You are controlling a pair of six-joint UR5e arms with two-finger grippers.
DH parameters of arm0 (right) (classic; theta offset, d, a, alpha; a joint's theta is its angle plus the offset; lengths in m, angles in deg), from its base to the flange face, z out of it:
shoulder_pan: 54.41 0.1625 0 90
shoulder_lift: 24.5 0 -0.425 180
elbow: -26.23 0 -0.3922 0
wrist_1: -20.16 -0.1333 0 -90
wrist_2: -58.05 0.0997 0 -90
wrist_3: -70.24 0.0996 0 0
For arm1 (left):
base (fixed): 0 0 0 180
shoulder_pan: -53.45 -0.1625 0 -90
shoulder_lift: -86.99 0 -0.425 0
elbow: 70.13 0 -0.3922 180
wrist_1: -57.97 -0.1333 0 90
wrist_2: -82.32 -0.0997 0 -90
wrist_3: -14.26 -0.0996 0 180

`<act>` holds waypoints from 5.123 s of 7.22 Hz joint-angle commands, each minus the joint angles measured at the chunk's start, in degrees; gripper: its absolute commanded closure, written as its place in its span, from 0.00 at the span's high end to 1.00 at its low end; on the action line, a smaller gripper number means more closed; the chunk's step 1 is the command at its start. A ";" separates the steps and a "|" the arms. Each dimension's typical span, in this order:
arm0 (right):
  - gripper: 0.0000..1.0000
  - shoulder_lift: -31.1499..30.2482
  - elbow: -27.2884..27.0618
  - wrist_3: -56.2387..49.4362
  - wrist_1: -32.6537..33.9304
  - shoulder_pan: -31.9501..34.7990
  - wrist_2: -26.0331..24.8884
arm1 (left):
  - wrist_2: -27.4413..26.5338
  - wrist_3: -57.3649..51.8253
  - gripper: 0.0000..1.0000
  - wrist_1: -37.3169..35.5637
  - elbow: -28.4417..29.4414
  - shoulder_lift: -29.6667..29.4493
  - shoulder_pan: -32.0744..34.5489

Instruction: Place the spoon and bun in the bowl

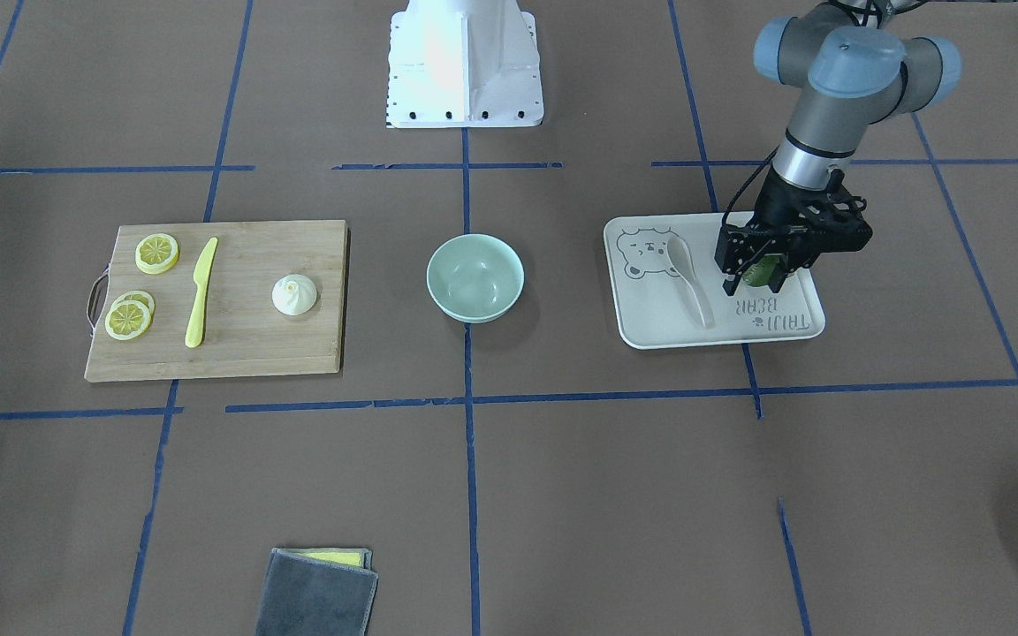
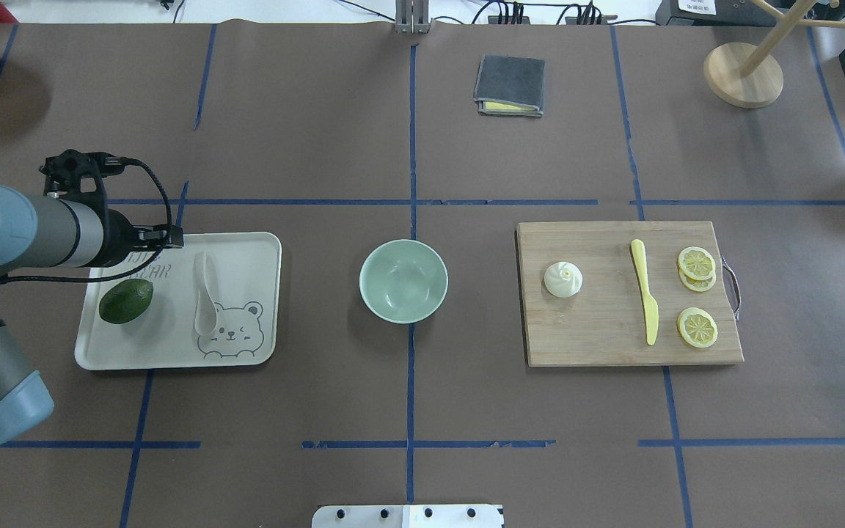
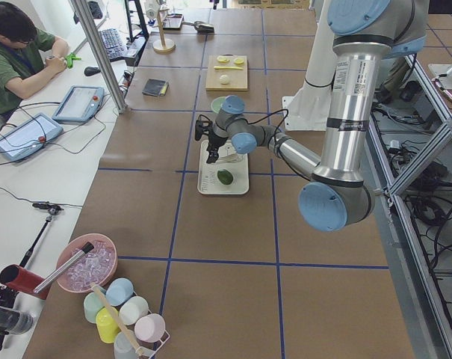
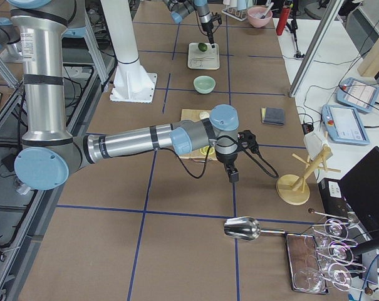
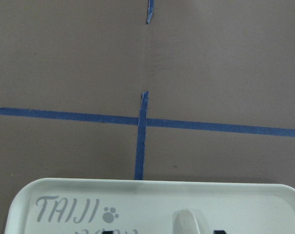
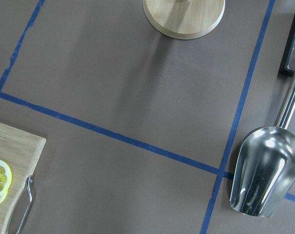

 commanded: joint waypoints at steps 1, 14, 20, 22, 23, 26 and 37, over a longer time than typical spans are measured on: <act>1.00 -0.10 -0.03 0.07 -0.01 0.00 0.00 | -3.48 1.05 0.68 -2.38 4.03 -3.25 -2.92; 1.00 -0.10 0.23 0.08 -0.01 0.00 0.00 | -3.67 1.23 0.47 -2.47 5.01 -4.23 -6.71; 1.00 -0.10 0.15 0.08 0.08 0.00 0.00 | -3.67 1.23 0.00 -2.47 4.14 -4.14 -6.53; 1.00 -0.10 0.15 0.08 -0.01 0.00 0.00 | -3.41 1.75 0.00 -10.14 -1.11 -6.49 -6.62; 1.00 -0.10 0.06 0.08 0.07 0.00 0.00 | -3.41 6.71 0.00 -16.90 -0.97 -12.17 -6.71; 1.00 -0.10 0.06 0.08 -0.01 0.00 0.00 | -3.58 26.56 0.00 -30.92 5.41 -29.65 -7.84; 1.00 0.78 -1.17 2.71 -0.98 -0.09 0.35 | -6.58 7.83 1.00 -31.04 -0.54 -30.12 -11.21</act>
